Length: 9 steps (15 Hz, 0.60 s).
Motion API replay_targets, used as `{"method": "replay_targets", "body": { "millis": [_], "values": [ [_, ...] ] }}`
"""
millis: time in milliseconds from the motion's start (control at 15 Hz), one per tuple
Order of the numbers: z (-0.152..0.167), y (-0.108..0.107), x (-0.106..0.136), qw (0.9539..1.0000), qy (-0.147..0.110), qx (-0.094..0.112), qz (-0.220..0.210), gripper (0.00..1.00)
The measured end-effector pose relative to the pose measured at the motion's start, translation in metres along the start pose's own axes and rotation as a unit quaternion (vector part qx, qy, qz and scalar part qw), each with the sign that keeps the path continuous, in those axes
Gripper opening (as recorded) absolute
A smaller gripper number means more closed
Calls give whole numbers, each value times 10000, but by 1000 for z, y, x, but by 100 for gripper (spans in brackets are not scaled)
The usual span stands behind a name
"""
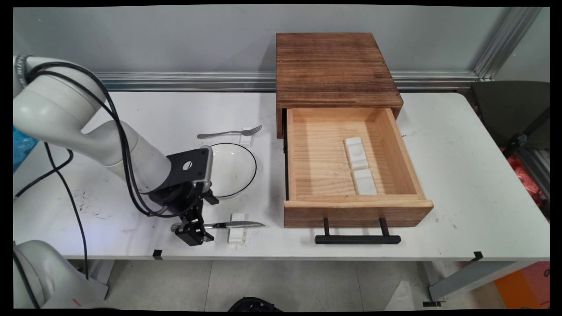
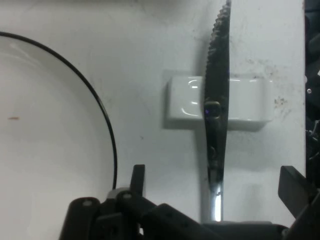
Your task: Pick up the knife from the right of the white plate
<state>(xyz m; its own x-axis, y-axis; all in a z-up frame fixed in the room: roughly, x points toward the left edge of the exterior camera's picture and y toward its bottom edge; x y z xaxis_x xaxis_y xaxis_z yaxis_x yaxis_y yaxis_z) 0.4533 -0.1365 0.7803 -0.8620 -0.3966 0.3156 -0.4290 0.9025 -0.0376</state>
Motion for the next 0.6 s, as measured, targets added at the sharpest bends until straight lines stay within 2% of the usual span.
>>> {"method": "replay_targets", "body": {
  "millis": [600],
  "values": [
    [7, -2, -2, 10000, -4, -15, -29, 100]
  ]
}}
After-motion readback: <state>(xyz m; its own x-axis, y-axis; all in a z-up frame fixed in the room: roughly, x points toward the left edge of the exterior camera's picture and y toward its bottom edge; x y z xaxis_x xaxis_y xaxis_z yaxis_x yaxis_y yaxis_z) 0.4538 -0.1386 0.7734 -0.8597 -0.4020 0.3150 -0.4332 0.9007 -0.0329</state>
